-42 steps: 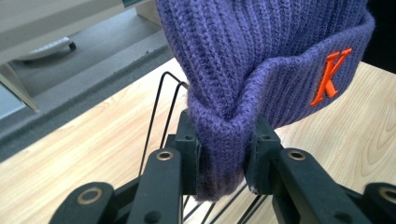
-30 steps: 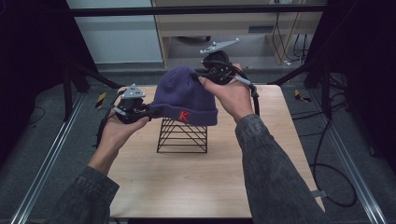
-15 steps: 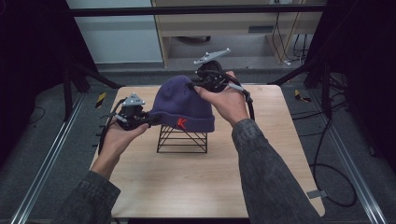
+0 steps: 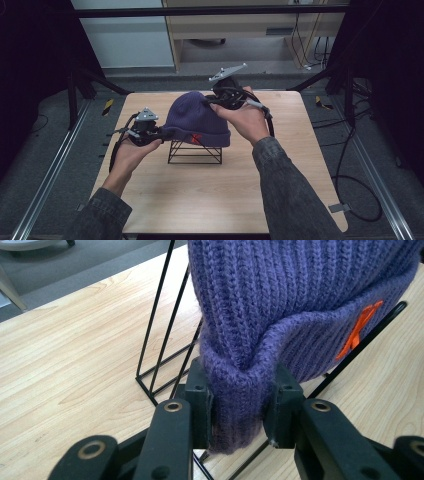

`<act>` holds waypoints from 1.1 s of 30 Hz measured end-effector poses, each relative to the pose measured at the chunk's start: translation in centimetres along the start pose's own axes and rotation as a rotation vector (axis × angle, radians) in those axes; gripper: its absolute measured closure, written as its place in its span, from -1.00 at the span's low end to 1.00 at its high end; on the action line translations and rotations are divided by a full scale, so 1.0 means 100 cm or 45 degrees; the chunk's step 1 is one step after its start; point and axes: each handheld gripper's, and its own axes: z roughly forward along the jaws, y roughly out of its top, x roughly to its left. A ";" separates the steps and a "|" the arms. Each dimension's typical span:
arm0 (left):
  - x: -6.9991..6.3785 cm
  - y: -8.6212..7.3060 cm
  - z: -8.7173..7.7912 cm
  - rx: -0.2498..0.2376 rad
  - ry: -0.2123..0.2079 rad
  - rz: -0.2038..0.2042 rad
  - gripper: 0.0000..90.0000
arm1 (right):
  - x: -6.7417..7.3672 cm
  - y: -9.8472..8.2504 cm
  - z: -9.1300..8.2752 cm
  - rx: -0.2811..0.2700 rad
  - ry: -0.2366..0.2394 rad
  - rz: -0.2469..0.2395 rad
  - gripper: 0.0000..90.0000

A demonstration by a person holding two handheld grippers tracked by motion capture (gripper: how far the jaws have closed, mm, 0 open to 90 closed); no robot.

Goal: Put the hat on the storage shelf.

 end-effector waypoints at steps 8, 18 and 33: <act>0.001 -0.010 0.005 -0.004 -0.013 -0.013 0.50 | 0.005 -0.005 0.003 0.035 0.016 -0.011 0.75; 0.003 -0.018 0.008 0.000 -0.015 -0.026 0.51 | 0.012 -0.006 0.005 0.046 0.041 -0.037 0.75; 0.003 -0.035 0.012 -0.003 -0.009 -0.043 0.50 | 0.016 -0.018 0.013 0.080 0.079 -0.022 0.75</act>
